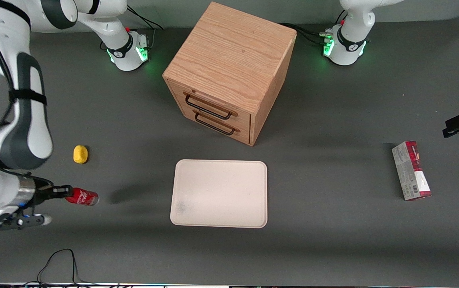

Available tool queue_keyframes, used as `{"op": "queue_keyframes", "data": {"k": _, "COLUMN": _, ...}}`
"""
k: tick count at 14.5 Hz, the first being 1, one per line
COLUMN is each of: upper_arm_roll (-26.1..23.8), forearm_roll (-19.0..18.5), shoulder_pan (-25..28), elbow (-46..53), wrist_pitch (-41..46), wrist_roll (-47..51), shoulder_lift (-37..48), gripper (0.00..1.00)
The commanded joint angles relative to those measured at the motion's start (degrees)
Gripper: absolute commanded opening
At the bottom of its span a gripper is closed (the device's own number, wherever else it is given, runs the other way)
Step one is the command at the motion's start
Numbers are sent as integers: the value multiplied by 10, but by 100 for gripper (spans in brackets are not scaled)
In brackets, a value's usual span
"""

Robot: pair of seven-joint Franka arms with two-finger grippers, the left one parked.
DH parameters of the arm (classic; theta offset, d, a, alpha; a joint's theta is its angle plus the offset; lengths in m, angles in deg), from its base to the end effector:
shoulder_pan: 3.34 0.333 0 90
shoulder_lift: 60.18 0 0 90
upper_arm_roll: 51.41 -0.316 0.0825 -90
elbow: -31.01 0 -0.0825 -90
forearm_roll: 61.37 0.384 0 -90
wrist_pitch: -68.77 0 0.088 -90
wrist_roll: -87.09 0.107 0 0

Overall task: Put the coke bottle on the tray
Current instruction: 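Close the right gripper around the bottle's body and lift it, then carry the held bottle over to the cream tray's corner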

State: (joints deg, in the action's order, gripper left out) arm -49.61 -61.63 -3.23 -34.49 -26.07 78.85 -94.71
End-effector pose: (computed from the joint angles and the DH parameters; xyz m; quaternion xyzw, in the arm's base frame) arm 0.7174 -0.0156 0.4466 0.9971 0.0597 -0.0459 0.0073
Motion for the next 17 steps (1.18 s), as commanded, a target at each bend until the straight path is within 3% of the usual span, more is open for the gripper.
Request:
{"op": "queue_keyframes", "data": {"k": 1, "upper_arm_roll": 5, "forearm_roll": -4, "shoulder_pan": -3, "elbow": -4, "wrist_pitch": 59, "wrist_roll": -50, "shoulder_lift": 67, "gripper": 0}}
{"op": "queue_keyframes", "data": {"k": 7, "upper_arm_roll": 5, "forearm_roll": -11, "shoulder_pan": -2, "elbow": 116, "wrist_pitch": 213, "wrist_roll": -49, "shoulder_lift": 96, "gripper": 0}}
{"op": "queue_keyframes", "data": {"k": 11, "upper_arm_roll": -13, "forearm_roll": -10, "shoulder_pan": 39, "elbow": 142, "wrist_pitch": 188, "wrist_roll": -33, "shoulder_lift": 88, "gripper": 0}}
{"op": "queue_keyframes", "data": {"k": 17, "upper_arm_roll": -12, "forearm_roll": -11, "shoulder_pan": 152, "elbow": 145, "wrist_pitch": 127, "wrist_roll": 43, "shoulder_lift": 57, "gripper": 0}}
